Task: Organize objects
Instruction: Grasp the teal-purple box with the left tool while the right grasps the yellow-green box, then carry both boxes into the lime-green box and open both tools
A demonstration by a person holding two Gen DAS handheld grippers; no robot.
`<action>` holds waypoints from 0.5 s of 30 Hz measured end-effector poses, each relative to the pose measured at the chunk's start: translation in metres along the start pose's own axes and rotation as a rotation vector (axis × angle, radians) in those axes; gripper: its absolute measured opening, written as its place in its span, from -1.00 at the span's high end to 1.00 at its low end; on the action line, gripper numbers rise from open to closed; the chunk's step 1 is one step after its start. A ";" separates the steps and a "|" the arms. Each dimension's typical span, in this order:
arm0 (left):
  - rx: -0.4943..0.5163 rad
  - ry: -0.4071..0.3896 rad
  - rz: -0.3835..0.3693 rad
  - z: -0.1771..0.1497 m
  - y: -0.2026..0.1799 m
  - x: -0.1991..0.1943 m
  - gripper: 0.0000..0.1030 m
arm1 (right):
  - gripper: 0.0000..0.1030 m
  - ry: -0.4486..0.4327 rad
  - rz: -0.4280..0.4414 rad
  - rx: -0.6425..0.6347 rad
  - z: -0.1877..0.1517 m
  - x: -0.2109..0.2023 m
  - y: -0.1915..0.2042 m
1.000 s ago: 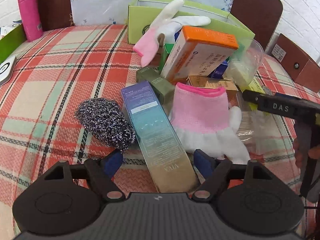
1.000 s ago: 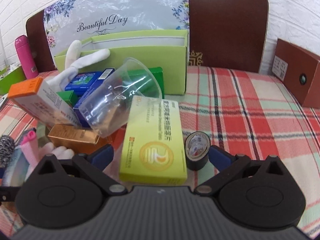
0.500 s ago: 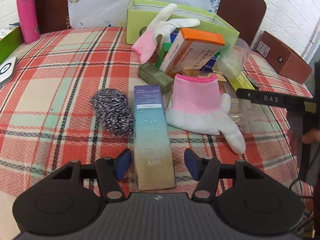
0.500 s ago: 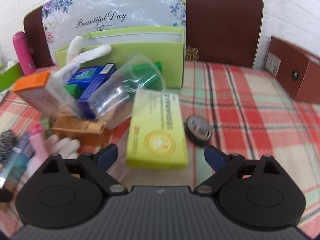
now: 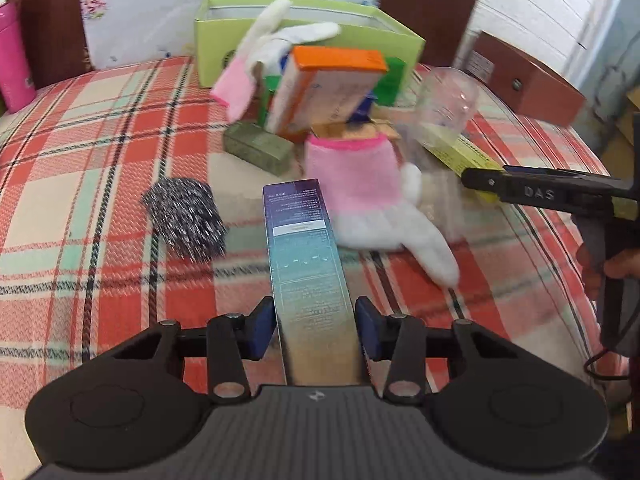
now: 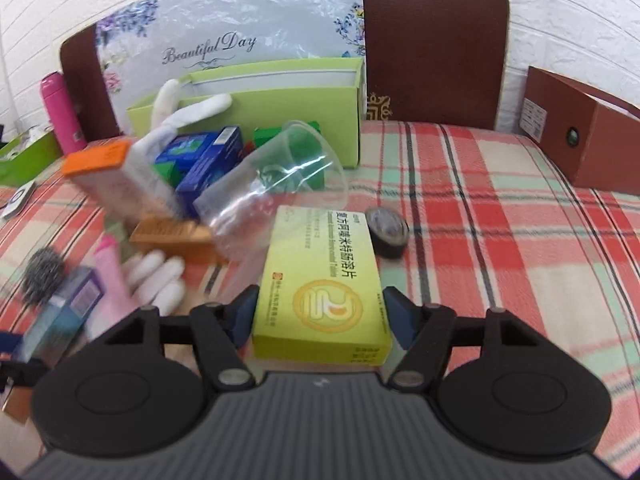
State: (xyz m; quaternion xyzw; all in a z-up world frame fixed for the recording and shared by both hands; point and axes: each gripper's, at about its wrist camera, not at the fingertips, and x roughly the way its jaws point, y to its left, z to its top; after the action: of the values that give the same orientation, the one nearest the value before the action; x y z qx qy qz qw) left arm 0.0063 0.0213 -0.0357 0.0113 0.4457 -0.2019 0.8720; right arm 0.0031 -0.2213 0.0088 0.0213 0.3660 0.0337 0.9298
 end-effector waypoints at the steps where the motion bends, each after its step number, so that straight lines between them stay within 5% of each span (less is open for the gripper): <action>1: 0.002 0.007 -0.006 -0.003 -0.001 0.000 0.10 | -0.29 0.032 0.003 -0.014 -0.006 -0.005 0.000; 5: -0.018 -0.004 0.029 -0.001 -0.008 0.009 -0.12 | -0.52 0.074 -0.012 -0.022 -0.019 -0.005 0.001; 10: -0.029 -0.020 0.056 0.010 -0.012 0.022 -0.15 | -0.52 0.033 -0.022 -0.031 -0.008 0.011 0.006; 14: -0.024 -0.030 0.070 0.011 -0.013 0.027 -0.15 | -0.28 0.048 -0.018 -0.042 -0.016 0.016 0.007; 15: -0.013 -0.032 0.075 0.009 -0.013 0.025 0.02 | -0.27 0.050 -0.004 -0.038 -0.020 0.012 0.006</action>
State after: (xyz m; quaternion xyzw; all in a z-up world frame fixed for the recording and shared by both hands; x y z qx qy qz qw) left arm 0.0215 -0.0015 -0.0482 0.0193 0.4324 -0.1665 0.8860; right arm -0.0023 -0.2139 -0.0133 0.0021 0.3885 0.0391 0.9206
